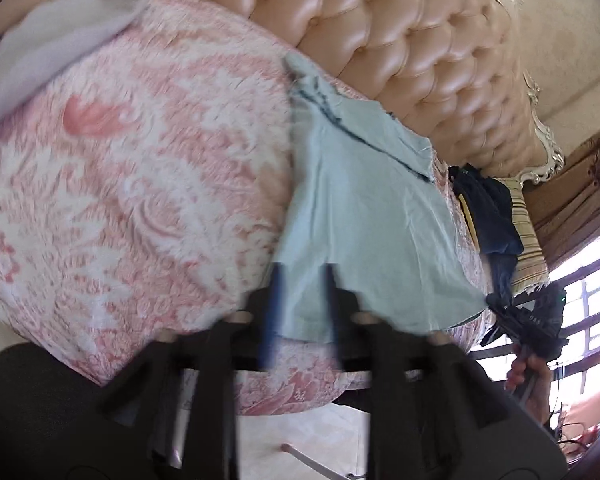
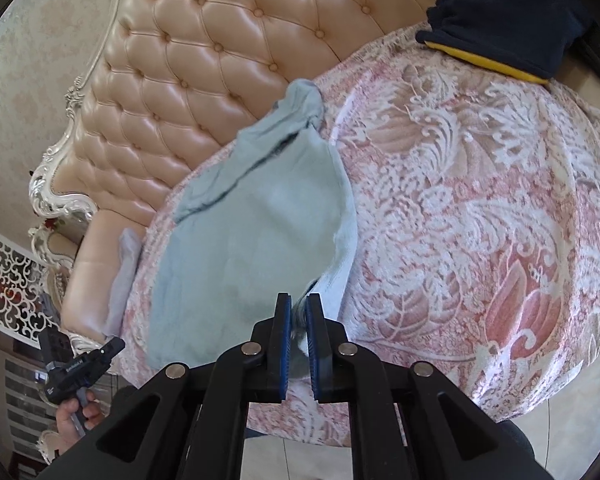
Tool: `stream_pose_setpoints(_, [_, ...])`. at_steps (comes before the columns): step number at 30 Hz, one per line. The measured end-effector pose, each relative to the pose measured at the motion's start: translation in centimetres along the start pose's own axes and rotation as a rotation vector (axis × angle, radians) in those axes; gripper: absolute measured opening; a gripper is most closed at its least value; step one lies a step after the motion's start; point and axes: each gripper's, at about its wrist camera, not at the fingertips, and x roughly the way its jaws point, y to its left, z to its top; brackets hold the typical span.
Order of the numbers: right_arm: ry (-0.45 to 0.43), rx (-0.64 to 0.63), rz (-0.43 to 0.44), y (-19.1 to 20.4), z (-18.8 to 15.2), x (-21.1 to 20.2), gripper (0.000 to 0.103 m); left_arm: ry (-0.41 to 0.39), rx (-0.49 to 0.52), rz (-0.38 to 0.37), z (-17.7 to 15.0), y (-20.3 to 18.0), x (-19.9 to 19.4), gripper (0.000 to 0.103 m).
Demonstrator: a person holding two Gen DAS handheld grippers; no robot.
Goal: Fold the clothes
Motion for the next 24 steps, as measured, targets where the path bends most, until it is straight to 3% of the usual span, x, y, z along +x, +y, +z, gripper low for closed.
stream_pose_setpoints(3, [0.016, 0.031, -0.019, -1.1, -0.2, 0.6, 0.012, -0.01, 0.098, 0.026, -0.5, -0.7, 0.7, 0.054])
stream_pose_setpoints(7, [0.039, 0.049, -0.016, -2.1, -0.5, 1.4, 0.012, 0.003, 0.268, 0.115, -1.1, -2.4, 2.4, 0.053])
stream_pose_setpoints(8, [0.044, 0.049, -0.017, -2.2, -0.6, 1.5, 0.012, 0.015, 0.281, 0.11, -1.1, -2.4, 2.9, 0.052])
stream_pose_setpoints(10, [0.054, 0.051, -0.016, -2.3, -0.7, 1.8, 0.012, 0.038, 0.294, 0.104, -1.0, -2.4, 3.7, 0.039])
stream_pose_setpoints(17, [0.076, 0.05, -0.022, -2.9, -0.7, 2.3, 0.012, 0.11, 0.3, 0.102, -1.0, -2.9, 5.2, 0.037])
stream_pose_setpoints(19, [0.084, 0.048, -0.023, -3.0, -0.6, 2.3, 0.015, 0.146, 0.312, 0.098, -1.3, -3.3, 5.4, 0.02])
stream_pose_setpoints(20, [0.086, 0.047, -0.026, -3.0, -0.6, 2.4, 0.016, 0.161, 0.323, 0.108, -1.5, -3.5, 5.5, 0.02])
stream_pose_setpoints(23, [0.097, 0.051, -0.028, -3.3, -0.4, 2.5, 0.04, 0.194, 0.266, 0.092, -1.3, -3.0, 5.6, 0.019])
stream_pose_setpoints(24, [0.102, 0.056, -0.021, -3.4, -0.3, 2.5, 0.055, 0.204, 0.234, 0.082, -1.0, -2.7, 5.6, 0.013])
